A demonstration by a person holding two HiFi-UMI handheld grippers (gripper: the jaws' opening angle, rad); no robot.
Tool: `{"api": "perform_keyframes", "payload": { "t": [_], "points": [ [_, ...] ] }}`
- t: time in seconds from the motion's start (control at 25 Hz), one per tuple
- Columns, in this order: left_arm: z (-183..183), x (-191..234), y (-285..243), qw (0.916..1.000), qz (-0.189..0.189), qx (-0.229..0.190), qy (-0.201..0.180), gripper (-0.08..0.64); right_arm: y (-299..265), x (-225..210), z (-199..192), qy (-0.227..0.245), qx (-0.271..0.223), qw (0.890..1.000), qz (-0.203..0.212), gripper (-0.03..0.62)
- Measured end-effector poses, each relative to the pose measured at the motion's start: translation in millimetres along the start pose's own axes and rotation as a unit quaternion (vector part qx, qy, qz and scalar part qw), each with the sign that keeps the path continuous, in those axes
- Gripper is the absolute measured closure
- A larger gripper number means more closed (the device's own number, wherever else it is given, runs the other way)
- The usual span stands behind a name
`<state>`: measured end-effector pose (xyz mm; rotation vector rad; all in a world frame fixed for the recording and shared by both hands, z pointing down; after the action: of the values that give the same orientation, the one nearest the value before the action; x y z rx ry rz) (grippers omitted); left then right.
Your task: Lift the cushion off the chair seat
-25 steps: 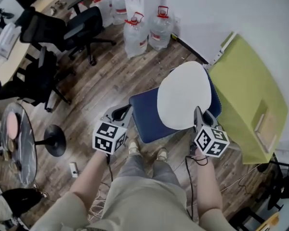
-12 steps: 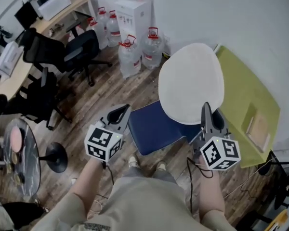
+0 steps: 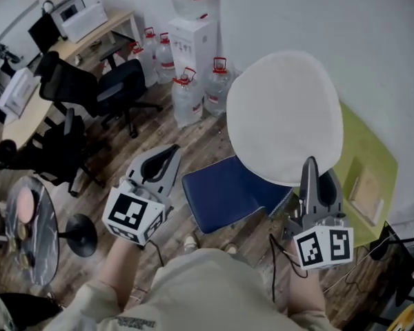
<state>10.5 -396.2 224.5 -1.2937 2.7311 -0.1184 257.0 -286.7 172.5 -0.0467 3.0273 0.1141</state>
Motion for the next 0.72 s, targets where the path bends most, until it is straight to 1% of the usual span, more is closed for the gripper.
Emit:
{"api": "perform_keyframes", "payload": {
  "t": [0.08, 0.2, 0.44, 0.72],
  "points": [
    [8.7, -1.1, 7.0, 0.9999, 0.003, -0.010, -0.002, 0.540, 6.7, 4.0, 5.7, 0.002, -0.009, 1.000, 0.003, 0.526],
    [13.2, -2.4, 14.7, 0.9999, 0.010, -0.013, -0.003, 0.540, 15.3, 9.9, 10.1, 0.012, -0.016, 1.000, 0.009, 0.527],
    [3.1, -8.8, 21.9, 0.9999, 0.016, 0.000, 0.003, 0.540, 22.6, 19.5, 3.1, 0.037, -0.004, 0.999, 0.030, 0.526],
    [-6.1, -16.1, 27.3, 0.9996, 0.024, 0.016, 0.007, 0.540, 24.8, 19.6, -3.9, 0.042, 0.012, 0.998, 0.047, 0.526]
  ]
}}
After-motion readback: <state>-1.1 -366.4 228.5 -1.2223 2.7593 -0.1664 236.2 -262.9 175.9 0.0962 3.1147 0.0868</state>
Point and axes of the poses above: the fingertips, and each gripper's own axes: y backward along the fingers, x to its left, z out of its top, the point moved 1 cm from there along y, backward along the fingers
